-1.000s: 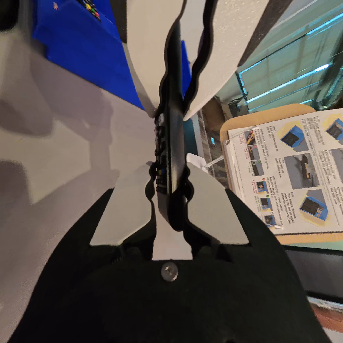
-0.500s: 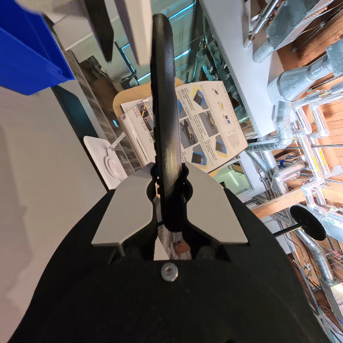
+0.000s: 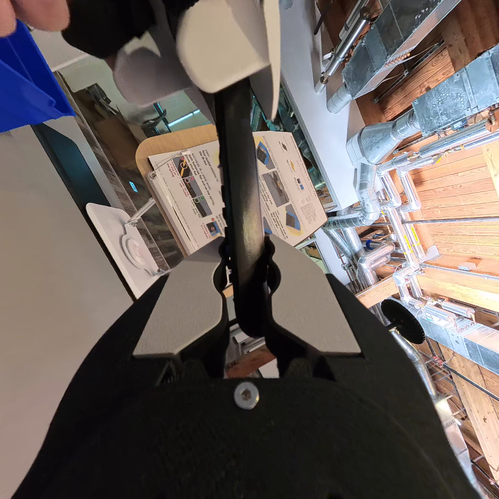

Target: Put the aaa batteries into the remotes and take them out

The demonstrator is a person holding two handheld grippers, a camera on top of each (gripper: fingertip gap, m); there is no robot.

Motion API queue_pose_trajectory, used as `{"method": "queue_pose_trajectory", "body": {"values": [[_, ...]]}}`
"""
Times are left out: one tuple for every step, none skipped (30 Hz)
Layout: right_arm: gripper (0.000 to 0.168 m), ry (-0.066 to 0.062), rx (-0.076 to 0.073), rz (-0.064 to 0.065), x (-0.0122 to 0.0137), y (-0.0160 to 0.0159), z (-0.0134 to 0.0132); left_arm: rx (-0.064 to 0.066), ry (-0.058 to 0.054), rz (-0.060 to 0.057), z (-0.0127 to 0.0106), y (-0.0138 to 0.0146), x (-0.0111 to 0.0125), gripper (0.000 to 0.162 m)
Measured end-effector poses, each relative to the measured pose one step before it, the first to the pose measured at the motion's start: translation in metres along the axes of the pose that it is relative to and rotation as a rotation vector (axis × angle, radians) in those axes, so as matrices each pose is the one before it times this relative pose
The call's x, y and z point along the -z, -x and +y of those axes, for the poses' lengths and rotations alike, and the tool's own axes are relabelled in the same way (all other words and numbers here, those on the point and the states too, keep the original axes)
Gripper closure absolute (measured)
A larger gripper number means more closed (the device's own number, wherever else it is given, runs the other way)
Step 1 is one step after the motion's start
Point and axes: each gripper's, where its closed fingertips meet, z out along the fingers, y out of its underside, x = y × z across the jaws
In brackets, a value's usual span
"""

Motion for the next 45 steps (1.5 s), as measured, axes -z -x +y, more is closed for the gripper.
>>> {"method": "queue_pose_trajectory", "body": {"values": [[0.142, 0.0037, 0.0099, 0.0031, -0.00040, 0.00053, 0.00060, 0.0240, -0.0050, -0.0087, -0.00032, 0.00188, 0.00123, 0.118], [0.142, 0.0032, 0.0128, 0.0046, -0.00025, 0.00087, 0.00046, 0.0204, 0.0018, -0.0079, 0.00045, 0.00155, 0.00070, 0.120], [0.142, 0.0025, 0.0150, 0.0063, -0.00016, 0.00094, 0.00026, 0.0094, 0.0050, -0.0042, 0.00059, 0.00080, 0.00036, 0.122], [0.142, 0.0036, 0.0127, 0.0053, -0.00004, 0.00069, 0.00056, 0.0092, 0.0018, -0.0122, 0.00045, 0.00189, 0.00046, 0.122], [0.142, 0.0063, 0.0084, 0.0039, -0.00023, 0.00024, 0.00084, 0.0146, -0.0061, -0.0104, -0.00029, 0.00210, 0.00099, 0.122], [0.142, 0.0068, 0.0069, 0.0048, -0.00018, -0.00058, 0.00096, 0.0158, -0.0041, 0.0006, 0.00066, 0.00072, 0.00088, 0.122], [0.142, 0.0036, 0.0073, 0.0061, 0.00001, -0.00107, 0.00033, 0.0220, -0.0049, 0.0054, 0.00106, 0.00048, 0.00069, 0.121], [0.142, 0.0027, 0.0054, 0.0028, -0.00001, -0.00081, 0.00041, 0.0196, -0.0051, 0.0102, 0.00125, -0.00043, 0.00071, 0.120], [0.142, 0.0019, 0.0019, -0.0010, -0.00007, -0.00007, 0.00030, 0.0168, -0.0037, 0.0070, 0.00162, -0.00057, 0.00052, 0.120], [0.142, -0.0016, 0.0017, 0.0011, 0.00017, 0.00003, -0.00043, 0.0085, -0.0052, 0.0077, 0.00084, -0.00086, 0.00018, 0.121], [0.142, -0.0009, 0.0054, 0.0024, 0.00031, 0.00040, -0.00047, -0.0008, 0.0011, 0.0010, 0.00080, 0.00023, -0.00028, 0.124], [0.142, 0.0009, 0.0063, 0.0003, 0.00001, 0.00101, -0.00035, -0.0038, -0.0013, 0.0009, -0.00041, 0.00050, -0.00038, 0.128], [0.142, -0.0002, 0.0005, -0.0021, 0.00000, 0.00136, -0.00046, -0.0019, 0.0009, 0.0039, -0.00068, 0.00049, -0.00092, 0.128], [0.142, 0.0017, -0.0053, -0.0103, -0.00037, 0.00219, -0.00007, 0.0054, 0.0047, 0.0060, -0.00052, 0.00061, -0.00110, 0.129], [0.142, 0.0044, -0.0111, -0.0146, -0.00070, 0.00243, 0.00039, 0.0105, 0.0061, 0.0008, -0.00016, 0.00149, -0.00103, 0.129], [0.142, 0.0005, -0.0186, -0.0137, -0.00046, 0.00195, 0.00006, 0.0029, 0.0086, 0.0031, -0.00013, 0.00088, -0.00156, 0.129], [0.141, -0.0040, -0.0251, -0.0235, -0.00068, 0.00289, -0.00026, -0.0075, 0.0176, 0.0063, -0.00044, 0.00032, -0.00173, 0.130], [0.139, 0.0018, -0.0361, -0.0305, -0.00119, 0.00356, 0.00059, -0.0097, 0.0206, 0.0114, -0.00095, -0.00085, -0.00201, 0.133], [0.134, 0.0106, -0.0446, -0.0286, -0.00174, 0.00335, 0.00178, -0.0083, 0.0208, 0.0130, -0.00111, -0.00126, -0.00246, 0.136], [0.132, 0.0117, -0.0409, -0.0277, -0.00175, 0.00333, 0.00184, -0.0115, 0.0215, 0.0096, -0.00136, -0.00117, -0.00283, 0.136], [0.129, 0.0058, -0.0323, -0.0243, -0.00143, 0.00289, 0.00131, -0.0170, 0.0244, 0.0002, -0.00098, -0.00027, -0.00294, 0.136], [0.128, 0.0022, -0.0265, -0.0187, -0.00094, 0.00213, 0.00097, -0.0161, 0.0209, 0.0013, -0.00090, -0.00080, -0.00284, 0.137], [0.125, 0.0007, -0.0245, -0.0153, -0.00097, 0.00158, 0.00061, -0.0142, 0.0174, 0.0086, -0.00101, -0.00210, -0.00284, 0.137], [0.122, -0.0017, -0.0246, -0.0191, -0.00095, 0.00182, 0.00001, -0.0149, 0.0199, 0.0059, -0.00083, -0.00178, -0.00243, 0.137], [0.118, -0.0021, -0.0270, -0.0276, -0.00077, 0.00256, -0.00030, -0.0208, 0.0173, 0.0036, -0.00129, -0.00192, -0.00194, 0.137], [0.114, -0.0040, -0.0371, -0.0278, -0.00040, 0.00209, -0.00057, -0.0259, 0.0143, 0.0108, -0.00165, -0.00321, -0.00147, 0.137], [0.111, -0.0121, -0.0483, -0.0381, -0.00047, 0.00312, -0.00178, -0.0215, 0.0186, 0.0005, -0.00131, -0.00178, -0.00108, 0.137], [0.105, -0.0168, -0.0487, -0.0588, -0.00038, 0.00571, -0.00272, -0.0189, 0.0079, 0.0031, -0.00257, -0.00204, -0.00046, 0.137], [0.099, -0.0117, -0.0461, -0.0568, -0.00039, 0.00522, -0.00202, -0.0204, 0.0113, 0.0120, -0.00204, -0.00302, -0.00049, 0.137], [0.094, -0.0150, -0.0464, -0.0665, -0.00018, 0.00630, -0.00263, -0.0153, 0.0157, 0.0057, -0.00142, -0.00169, -0.00030, 0.137], [0.092, -0.0150, -0.0502, -0.0870, 0.00021, 0.00872, -0.00262, -0.0079, 0.0041, 0.0091, -0.00211, -0.00162, 0.00023, 0.138], [0.091, -0.0027, -0.0632, -0.0776, 0.00029, 0.00669, -0.00074, -0.0081, 0.0055, 0.0172, -0.00115, -0.00239, 0.00013, 0.138], [0.090, -0.0102, -0.0750, -0.0780, 0.00050, 0.00620, -0.00184, -0.0026, 0.0129, 0.0033, 0.00071, -0.00005, 0.00016, 0.139], [0.087, -0.0275, -0.0762, -0.0855, 0.00123, 0.00752, -0.00402, -0.0051, 0.0097, 0.0154, 0.00122, -0.00167, -0.00010, 0.139], [0.085, -0.0274, -0.0709, -0.0622, 0.00170, 0.00434, -0.00389, -0.0102, 0.0123, 0.0249, 0.00229, -0.00302, -0.00046, 0.139], [0.085, -0.0236, -0.0671, -0.0409, 0.00162, 0.00151, -0.00324, -0.0042, 0.0162, 0.0091, 0.00382, -0.00099, -0.00043, 0.139], [0.084, -0.0259, -0.0702, -0.0440, 0.00139, 0.00176, -0.00322, -0.0044, 0.0117, 0.0173, 0.00409, -0.00220, -0.00093, 0.139], [0.084, -0.0235, -0.0758, -0.0476, 0.00100, 0.00222, -0.00250, -0.0136, 0.0142, 0.0311, 0.00516, -0.00450, -0.00160, 0.139], [0.084, -0.0180, -0.0785, -0.0404, 0.00070, 0.00076, -0.00149, -0.0077, 0.0178, 0.0161, 0.00600, -0.00247, -0.00188, 0.139], [0.084, -0.0178, -0.0780, -0.0376, 0.00042, 0.00015, -0.00115, 0.0012, 0.0127, 0.0241, 0.00557, -0.00358, -0.00223, 0.139], [0.084, -0.0220, -0.0783, -0.0369, 0.00060, -0.00008, -0.00152, -0.0060, 0.0074, 0.0268, 0.00473, -0.00403, -0.00246, 0.139], [0.084, -0.0277, -0.0792, -0.0306, 0.00081, -0.00099, -0.00228, -0.0014, 0.0100, 0.0096, 0.00475, -0.00170, -0.00231, 0.139], [0.086, -0.0369, -0.0770, -0.0358, 0.00121, -0.00008, -0.00334, 0.0011, 0.0006, 0.0105, 0.00276, -0.00164, -0.00187, 0.139], [0.092, -0.0425, -0.0749, -0.0406, 0.00144, 0.00089, -0.00391, -0.0079, -0.0091, 0.0066, 0.00120, -0.00111, -0.00139, 0.139], [0.098, -0.0416, -0.0710, -0.0309, 0.00131, -0.00027, -0.00372, -0.0076, -0.0080, 0.0031, 0.00070, -0.00053, -0.00071, 0.139]]}}
